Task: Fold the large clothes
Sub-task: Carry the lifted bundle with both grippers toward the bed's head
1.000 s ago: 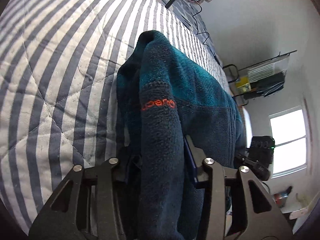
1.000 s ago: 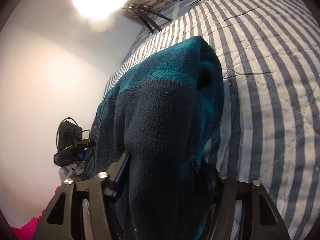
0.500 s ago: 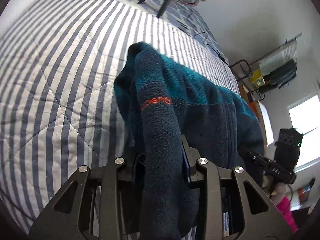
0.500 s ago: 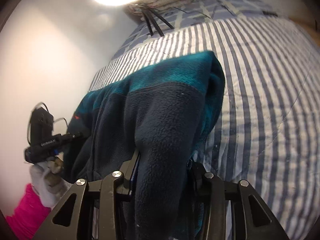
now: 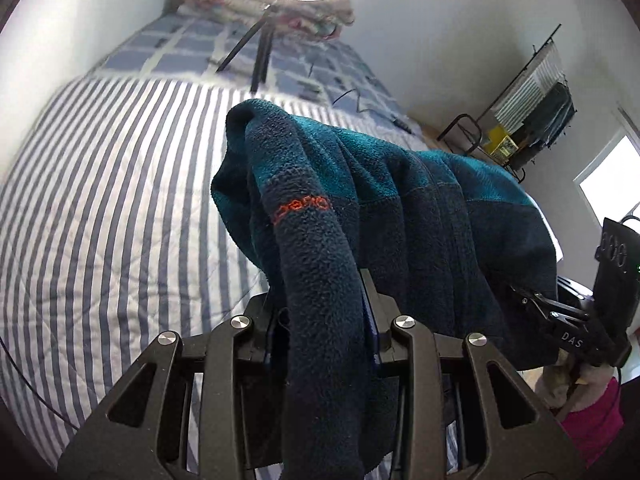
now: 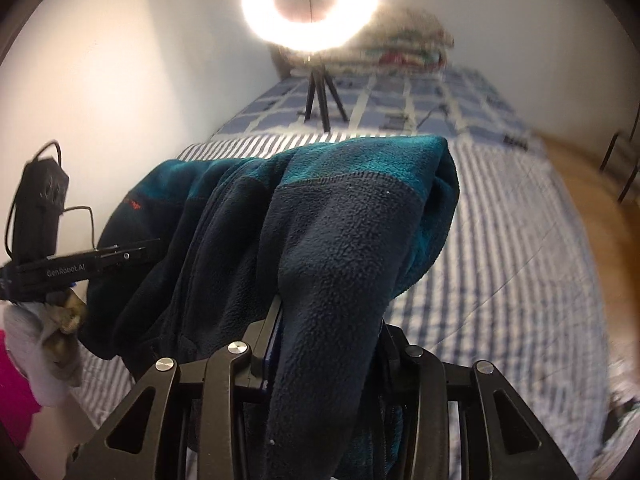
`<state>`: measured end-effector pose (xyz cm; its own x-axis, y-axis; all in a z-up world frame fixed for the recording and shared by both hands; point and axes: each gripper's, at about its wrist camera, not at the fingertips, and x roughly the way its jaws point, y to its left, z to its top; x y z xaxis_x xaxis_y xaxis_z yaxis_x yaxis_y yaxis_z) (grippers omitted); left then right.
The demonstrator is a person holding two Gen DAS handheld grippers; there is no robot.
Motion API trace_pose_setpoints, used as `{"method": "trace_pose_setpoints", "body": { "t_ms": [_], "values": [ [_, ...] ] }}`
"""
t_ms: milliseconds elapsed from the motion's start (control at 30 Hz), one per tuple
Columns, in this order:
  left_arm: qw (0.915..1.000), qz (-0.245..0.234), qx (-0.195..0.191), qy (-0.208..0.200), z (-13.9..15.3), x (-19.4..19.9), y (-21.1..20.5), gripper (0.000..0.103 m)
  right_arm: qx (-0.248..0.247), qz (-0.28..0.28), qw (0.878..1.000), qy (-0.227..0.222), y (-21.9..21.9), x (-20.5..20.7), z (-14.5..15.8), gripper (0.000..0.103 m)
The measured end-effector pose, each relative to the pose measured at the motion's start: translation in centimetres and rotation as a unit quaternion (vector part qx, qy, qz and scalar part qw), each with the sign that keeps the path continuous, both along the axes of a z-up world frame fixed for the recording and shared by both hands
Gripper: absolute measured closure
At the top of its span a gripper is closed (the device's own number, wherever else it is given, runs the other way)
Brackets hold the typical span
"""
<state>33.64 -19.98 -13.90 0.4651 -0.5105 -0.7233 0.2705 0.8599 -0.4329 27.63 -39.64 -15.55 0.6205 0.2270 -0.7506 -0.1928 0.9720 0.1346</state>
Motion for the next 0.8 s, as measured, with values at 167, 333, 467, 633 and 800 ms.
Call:
{"method": "trace_pose_setpoints", "body": {
  "t_ms": [167,333,467,633,800],
  "values": [
    [0.9995,-0.01,0.003,-0.029,2.1,0.6,-1.4,0.071,-0.027,-0.007,0.999,-0.033,-0.7,-0.1,2.3,0.065],
    [0.9984,-0.017,0.012,-0.052,3.7,1.9,-3.6,0.071,-0.054,-0.013,0.997,-0.062,-1.4,1.1,4.0,0.066],
    [0.9979,-0.025,0.011,-0.059,4.3,3.3,-5.8,0.071,-0.076,-0.014,0.994,-0.076,-2.4,2.0,5.0,0.066],
    [0.9966,-0.047,0.018,-0.065,4.0,5.7,-9.9,0.071,-0.078,-0.025,0.994,-0.078,-5.7,4.2,4.6,0.066],
    [0.9961,-0.062,0.007,-0.063,3.3,10.2,-15.8,0.071,-0.092,-0.047,0.992,-0.071,-9.8,7.5,3.8,0.066]
  ]
}}
